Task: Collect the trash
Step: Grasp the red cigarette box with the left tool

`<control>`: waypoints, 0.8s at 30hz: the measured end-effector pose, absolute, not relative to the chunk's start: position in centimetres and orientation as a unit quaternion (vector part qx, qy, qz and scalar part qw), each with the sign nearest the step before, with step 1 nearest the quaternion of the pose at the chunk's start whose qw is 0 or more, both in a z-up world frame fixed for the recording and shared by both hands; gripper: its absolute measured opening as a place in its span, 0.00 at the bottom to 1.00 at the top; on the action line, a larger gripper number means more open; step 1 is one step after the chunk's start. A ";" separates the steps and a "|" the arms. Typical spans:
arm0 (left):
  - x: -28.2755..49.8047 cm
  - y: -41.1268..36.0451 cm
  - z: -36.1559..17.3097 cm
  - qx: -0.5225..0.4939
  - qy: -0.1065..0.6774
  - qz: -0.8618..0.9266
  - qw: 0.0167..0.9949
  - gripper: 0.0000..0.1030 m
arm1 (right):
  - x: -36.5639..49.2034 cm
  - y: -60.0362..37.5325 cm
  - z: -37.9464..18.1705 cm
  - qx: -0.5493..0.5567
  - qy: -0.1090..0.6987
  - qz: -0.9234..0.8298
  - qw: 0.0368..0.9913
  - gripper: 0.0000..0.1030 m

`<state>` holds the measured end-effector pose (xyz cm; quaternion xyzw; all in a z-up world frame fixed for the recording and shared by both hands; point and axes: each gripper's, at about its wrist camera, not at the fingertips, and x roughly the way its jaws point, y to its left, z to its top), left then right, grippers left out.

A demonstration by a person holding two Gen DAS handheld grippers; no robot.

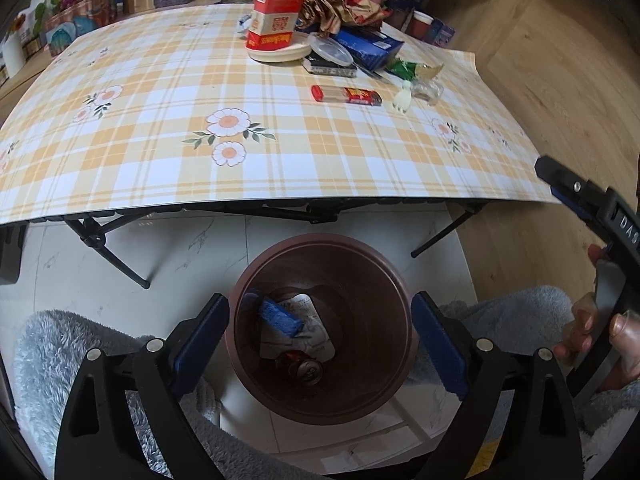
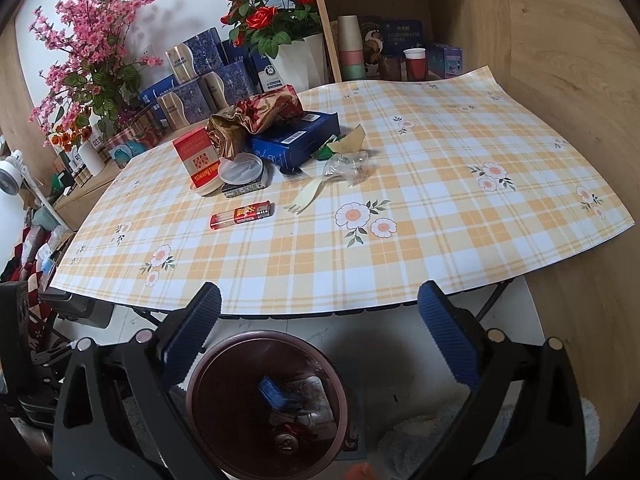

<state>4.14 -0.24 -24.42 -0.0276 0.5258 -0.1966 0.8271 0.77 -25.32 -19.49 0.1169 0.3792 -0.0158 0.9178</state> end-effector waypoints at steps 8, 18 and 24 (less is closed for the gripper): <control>5.1 1.5 -24.4 -0.071 0.528 -0.187 0.825 0.87 | 1.3 -25.3 -20.0 0.105 0.384 -0.018 0.917 0.94; 11.7 2.9 -20.2 -0.067 0.461 -0.199 0.862 0.87 | 5.2 -26.0 -19.0 0.081 0.373 -0.021 0.924 0.94; 19.8 0.4 -17.0 0.007 0.392 -0.235 0.890 0.83 | 9.0 -26.0 -18.7 0.078 0.376 -0.011 0.923 0.94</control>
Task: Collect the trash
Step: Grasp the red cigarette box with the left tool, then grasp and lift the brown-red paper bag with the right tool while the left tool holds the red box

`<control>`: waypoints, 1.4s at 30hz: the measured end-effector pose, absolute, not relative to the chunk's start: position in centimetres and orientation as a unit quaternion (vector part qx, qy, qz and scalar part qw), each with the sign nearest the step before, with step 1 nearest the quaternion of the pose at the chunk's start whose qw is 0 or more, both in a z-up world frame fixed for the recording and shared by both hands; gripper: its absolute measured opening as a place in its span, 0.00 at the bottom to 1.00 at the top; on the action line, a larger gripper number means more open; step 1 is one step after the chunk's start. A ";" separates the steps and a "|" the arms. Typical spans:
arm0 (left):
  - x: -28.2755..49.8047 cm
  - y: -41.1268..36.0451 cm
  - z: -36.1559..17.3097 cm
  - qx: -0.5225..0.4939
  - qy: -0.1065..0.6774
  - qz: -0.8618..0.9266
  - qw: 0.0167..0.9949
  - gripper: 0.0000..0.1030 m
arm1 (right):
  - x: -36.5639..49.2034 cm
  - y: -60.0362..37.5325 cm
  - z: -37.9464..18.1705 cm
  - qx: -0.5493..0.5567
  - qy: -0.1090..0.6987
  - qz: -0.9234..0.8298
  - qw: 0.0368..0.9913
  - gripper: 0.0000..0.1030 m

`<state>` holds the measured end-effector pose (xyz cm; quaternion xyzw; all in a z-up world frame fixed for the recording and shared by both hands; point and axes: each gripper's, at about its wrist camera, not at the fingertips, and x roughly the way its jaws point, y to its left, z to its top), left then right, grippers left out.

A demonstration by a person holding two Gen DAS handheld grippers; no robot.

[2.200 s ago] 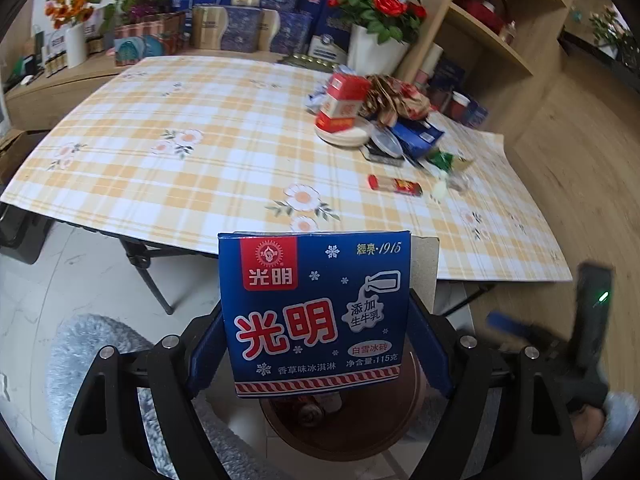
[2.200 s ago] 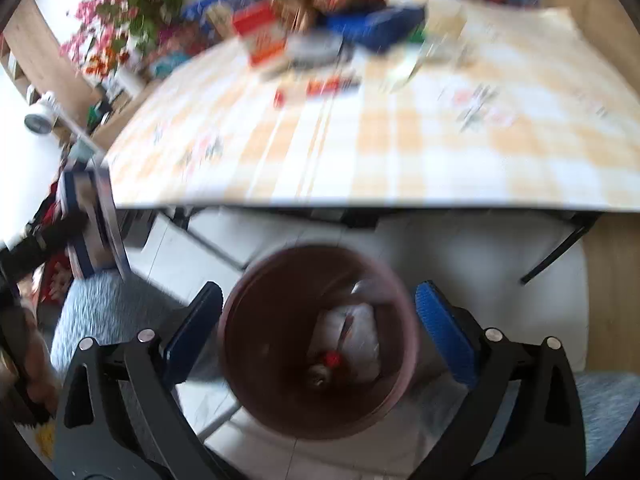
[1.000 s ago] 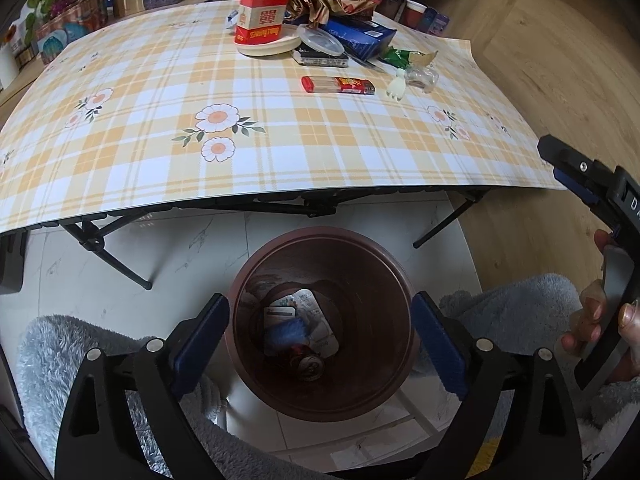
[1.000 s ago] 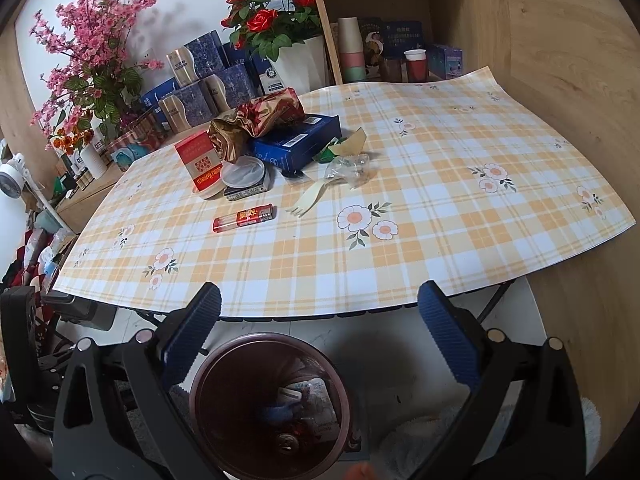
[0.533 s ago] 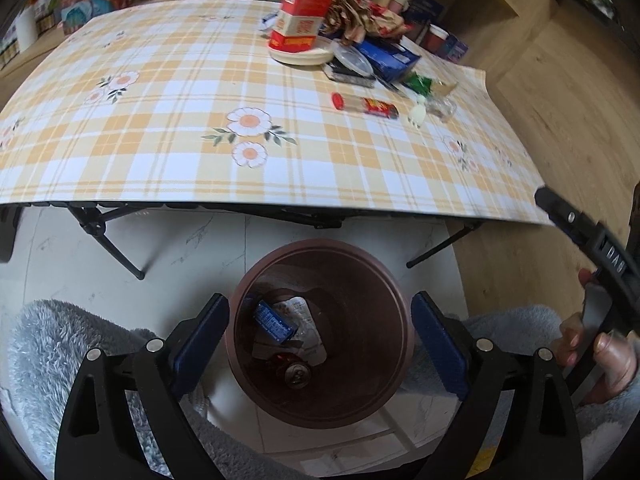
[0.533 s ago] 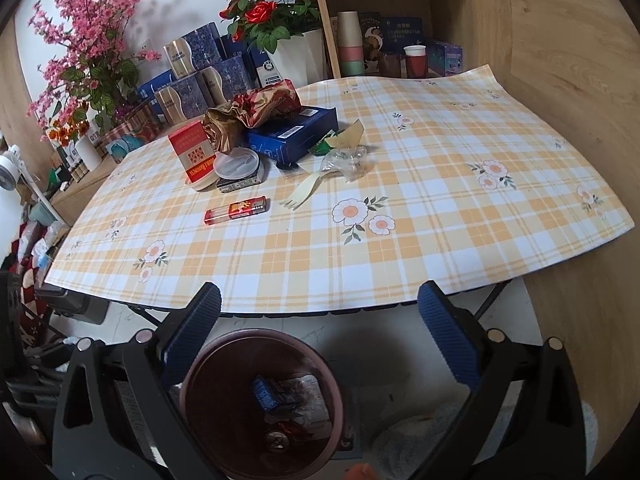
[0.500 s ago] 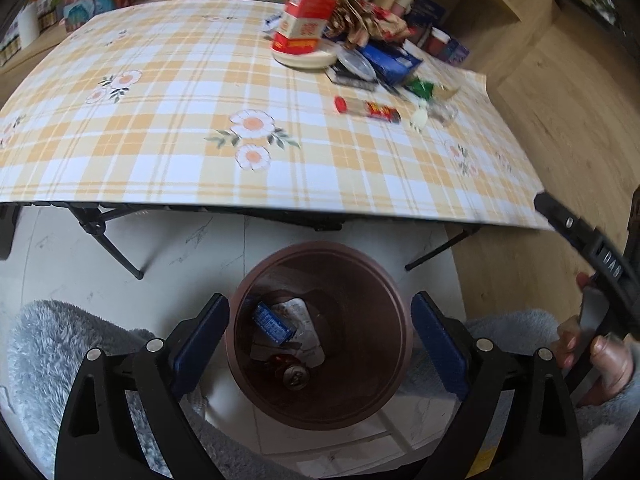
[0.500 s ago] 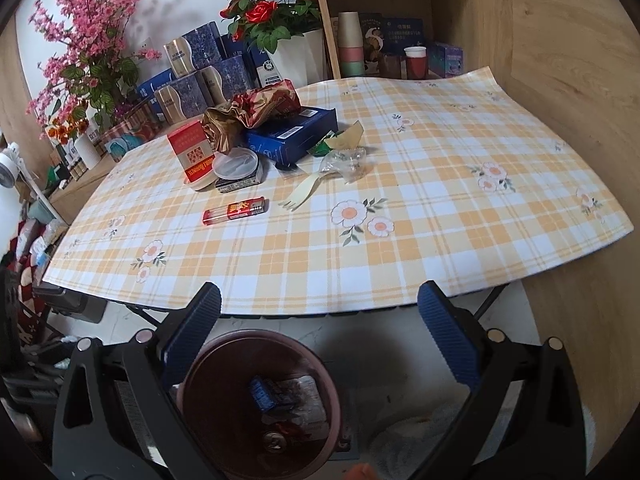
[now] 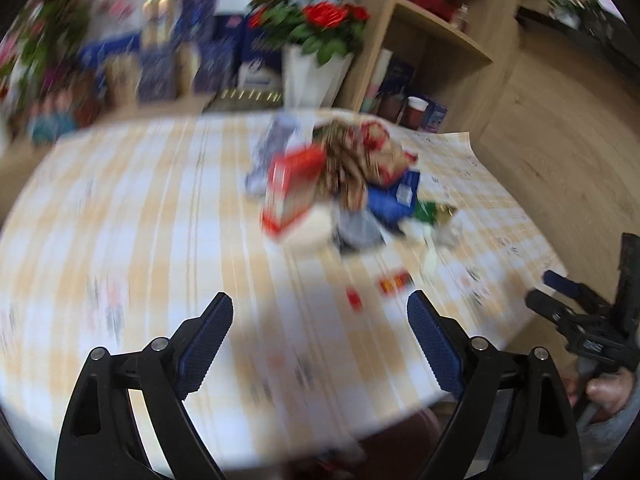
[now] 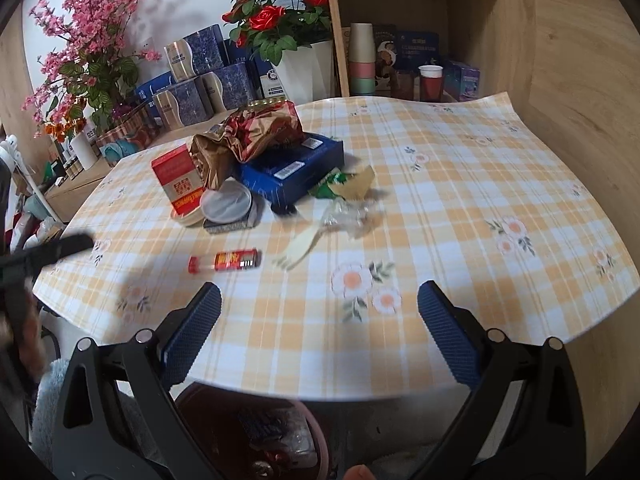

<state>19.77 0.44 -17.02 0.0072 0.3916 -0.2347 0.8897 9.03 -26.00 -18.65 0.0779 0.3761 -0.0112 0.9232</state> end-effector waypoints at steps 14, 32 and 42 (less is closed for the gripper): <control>31.2 -3.4 -18.8 0.107 0.380 -0.228 0.890 0.66 | 17.1 -27.6 -17.1 0.109 0.368 0.016 0.923 0.94; 29.1 0.1 -17.1 0.018 0.359 -0.226 0.905 0.24 | 31.3 -24.0 -17.9 0.098 0.383 0.053 0.917 0.94; 26.8 2.0 -14.5 -0.016 0.334 -0.229 0.914 0.24 | 35.9 -23.8 -21.1 0.155 0.438 0.020 0.885 0.88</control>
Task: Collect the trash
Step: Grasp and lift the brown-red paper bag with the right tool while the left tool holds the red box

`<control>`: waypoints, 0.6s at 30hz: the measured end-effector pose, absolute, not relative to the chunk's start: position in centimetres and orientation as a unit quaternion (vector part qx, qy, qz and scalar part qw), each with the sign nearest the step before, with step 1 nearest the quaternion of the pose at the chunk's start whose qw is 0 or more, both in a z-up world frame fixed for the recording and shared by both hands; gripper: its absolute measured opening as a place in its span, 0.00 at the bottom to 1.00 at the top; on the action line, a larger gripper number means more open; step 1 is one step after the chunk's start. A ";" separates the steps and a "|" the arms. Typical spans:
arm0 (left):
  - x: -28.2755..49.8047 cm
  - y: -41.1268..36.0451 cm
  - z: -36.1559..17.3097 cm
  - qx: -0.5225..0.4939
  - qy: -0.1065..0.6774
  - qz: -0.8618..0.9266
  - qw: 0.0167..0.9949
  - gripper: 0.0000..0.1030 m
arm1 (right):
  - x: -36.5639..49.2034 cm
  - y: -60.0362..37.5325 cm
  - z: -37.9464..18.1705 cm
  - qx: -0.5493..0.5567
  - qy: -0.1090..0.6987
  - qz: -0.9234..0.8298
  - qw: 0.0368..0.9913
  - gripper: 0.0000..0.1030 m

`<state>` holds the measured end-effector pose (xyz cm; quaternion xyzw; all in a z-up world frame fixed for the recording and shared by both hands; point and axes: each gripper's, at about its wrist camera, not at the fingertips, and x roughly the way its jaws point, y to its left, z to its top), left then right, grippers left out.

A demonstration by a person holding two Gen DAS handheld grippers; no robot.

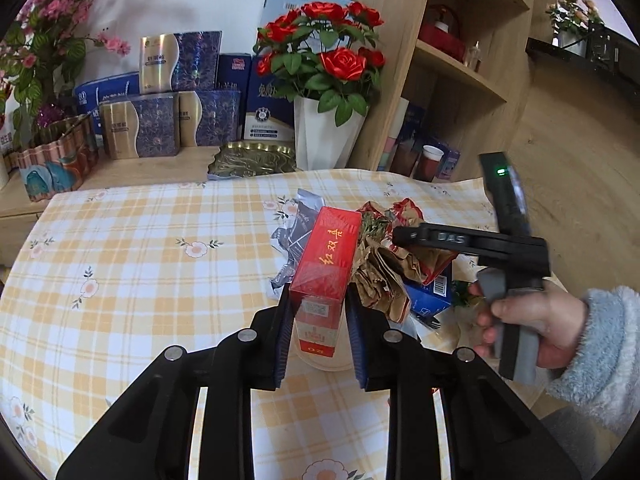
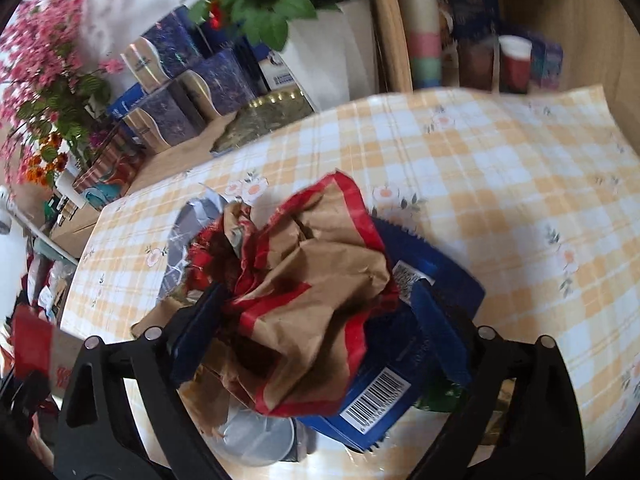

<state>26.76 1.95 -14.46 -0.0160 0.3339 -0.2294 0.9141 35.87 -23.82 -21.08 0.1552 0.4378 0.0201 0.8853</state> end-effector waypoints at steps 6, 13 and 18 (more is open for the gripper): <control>25.8 2.9 -14.4 -0.018 0.329 -0.223 0.917 0.24 | 35.2 -23.6 -20.2 0.152 0.425 0.034 0.892 0.68; 24.4 4.5 -13.8 -0.041 0.328 -0.211 0.920 0.24 | 32.2 -24.4 -16.6 0.157 0.372 0.050 0.914 0.67; 22.6 4.8 -13.3 -0.047 0.332 -0.210 0.918 0.24 | 29.2 -25.2 -13.8 0.152 0.347 0.063 0.923 0.67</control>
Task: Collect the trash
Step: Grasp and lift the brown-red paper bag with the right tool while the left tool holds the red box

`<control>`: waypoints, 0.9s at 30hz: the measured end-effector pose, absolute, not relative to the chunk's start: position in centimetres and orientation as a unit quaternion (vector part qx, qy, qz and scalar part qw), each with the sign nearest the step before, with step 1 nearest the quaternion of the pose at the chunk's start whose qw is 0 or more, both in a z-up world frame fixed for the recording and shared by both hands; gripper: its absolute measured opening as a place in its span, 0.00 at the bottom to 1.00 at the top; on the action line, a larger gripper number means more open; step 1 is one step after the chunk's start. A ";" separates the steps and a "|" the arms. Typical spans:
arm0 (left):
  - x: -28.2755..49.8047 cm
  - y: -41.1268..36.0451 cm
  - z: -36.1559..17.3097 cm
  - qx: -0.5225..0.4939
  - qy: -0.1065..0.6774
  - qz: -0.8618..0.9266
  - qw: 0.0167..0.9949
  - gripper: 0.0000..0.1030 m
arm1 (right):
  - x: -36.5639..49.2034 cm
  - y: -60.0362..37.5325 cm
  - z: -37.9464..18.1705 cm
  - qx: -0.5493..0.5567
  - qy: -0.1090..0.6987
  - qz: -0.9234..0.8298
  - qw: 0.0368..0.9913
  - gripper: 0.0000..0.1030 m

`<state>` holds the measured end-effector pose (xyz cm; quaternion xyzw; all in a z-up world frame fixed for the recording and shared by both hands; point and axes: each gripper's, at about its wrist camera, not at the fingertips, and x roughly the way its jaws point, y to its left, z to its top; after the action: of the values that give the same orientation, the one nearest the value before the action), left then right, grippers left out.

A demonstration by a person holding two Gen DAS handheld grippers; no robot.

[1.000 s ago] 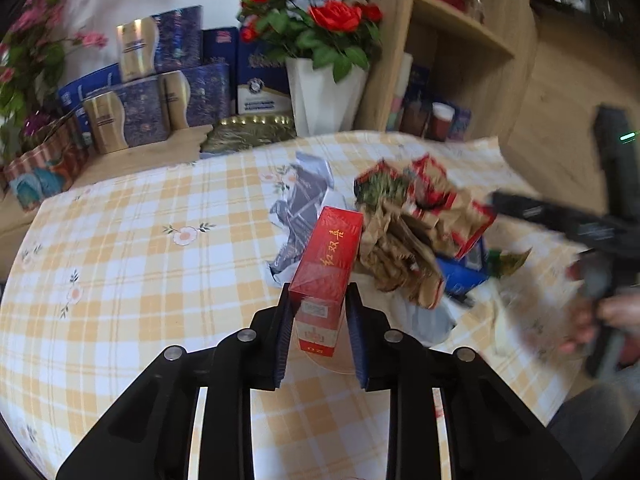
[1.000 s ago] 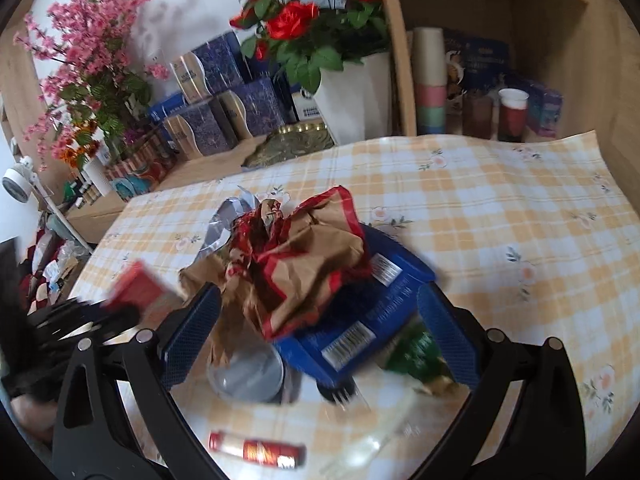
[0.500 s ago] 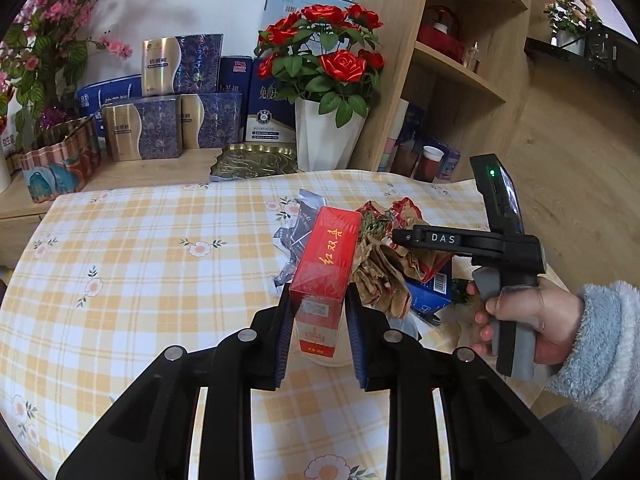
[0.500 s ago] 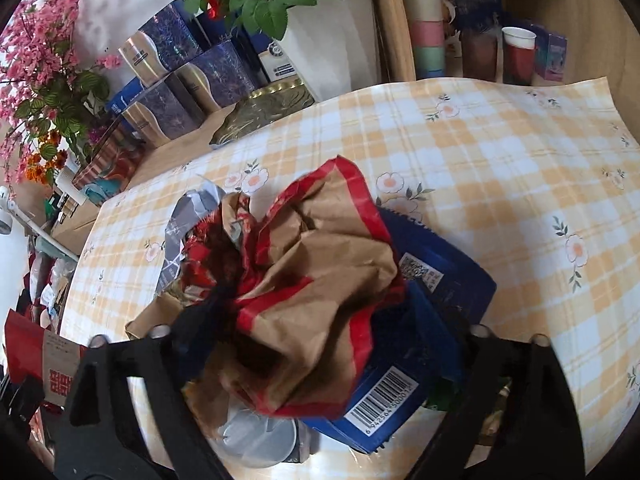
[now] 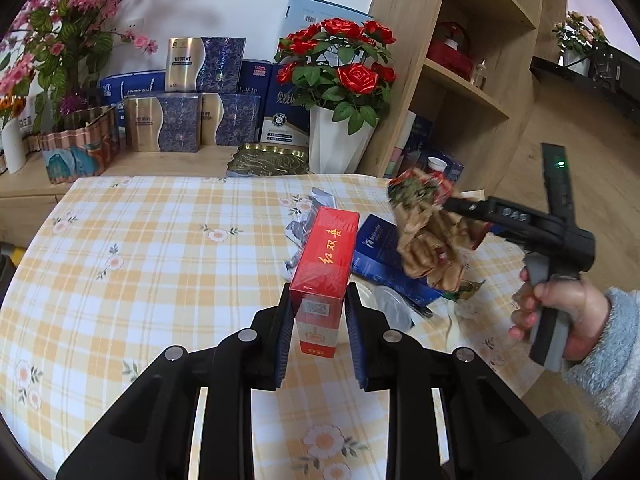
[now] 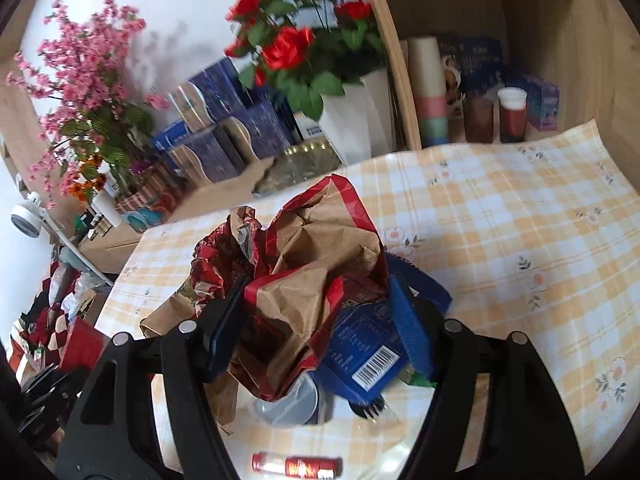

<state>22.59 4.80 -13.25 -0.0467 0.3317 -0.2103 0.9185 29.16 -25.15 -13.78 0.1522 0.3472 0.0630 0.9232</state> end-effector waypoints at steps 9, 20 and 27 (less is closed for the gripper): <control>18.0 4.9 -12.6 -0.049 0.339 -0.215 0.915 0.24 | 22.0 -23.9 -11.3 0.089 0.325 0.092 0.937 0.67; 12.1 5.5 -12.4 -0.063 0.350 -0.208 0.911 0.24 | 13.9 -22.8 -11.5 0.075 0.323 0.133 0.934 0.67; 8.9 6.0 -12.6 -0.065 0.356 -0.203 0.910 0.24 | 8.5 -22.0 -13.0 0.047 0.335 0.154 0.928 0.67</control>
<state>8.89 6.00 -12.56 -0.0646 0.3557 -0.2026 0.9101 8.47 -22.02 -12.97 0.0467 0.3354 0.1544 0.9282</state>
